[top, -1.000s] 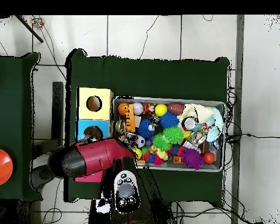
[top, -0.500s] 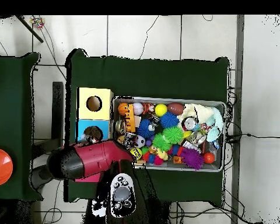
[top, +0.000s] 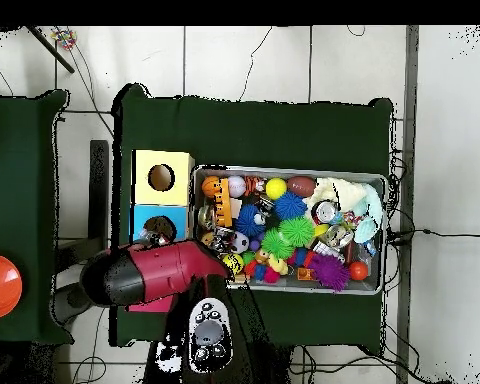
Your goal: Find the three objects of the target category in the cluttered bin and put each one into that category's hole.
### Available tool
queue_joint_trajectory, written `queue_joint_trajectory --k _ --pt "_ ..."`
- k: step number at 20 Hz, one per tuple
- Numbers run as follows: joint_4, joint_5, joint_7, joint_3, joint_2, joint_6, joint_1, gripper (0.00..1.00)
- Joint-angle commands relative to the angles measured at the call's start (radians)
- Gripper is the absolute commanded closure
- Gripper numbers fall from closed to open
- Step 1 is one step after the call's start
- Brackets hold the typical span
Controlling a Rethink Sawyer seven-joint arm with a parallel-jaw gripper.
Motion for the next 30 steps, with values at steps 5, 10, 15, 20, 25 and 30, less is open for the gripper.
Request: queue_joint_trajectory --k 5,10,15,20,25,30 --pt "-0.088 0.053 0.212 0.001 0.144 -0.018 -0.016 1.00" --pt "-0.116 0.061 0.204 -0.005 0.153 0.010 -0.016 1.00" --pt "-0.137 0.071 0.199 -0.004 0.164 0.021 -0.023 1.00" --pt "-0.161 0.084 0.200 0.004 0.175 0.031 -0.024 1.00" --pt "-0.176 0.095 0.199 0.015 0.183 0.032 -0.035 1.00" --pt "-0.200 0.107 0.200 0.015 0.190 0.051 -0.036 1.00"
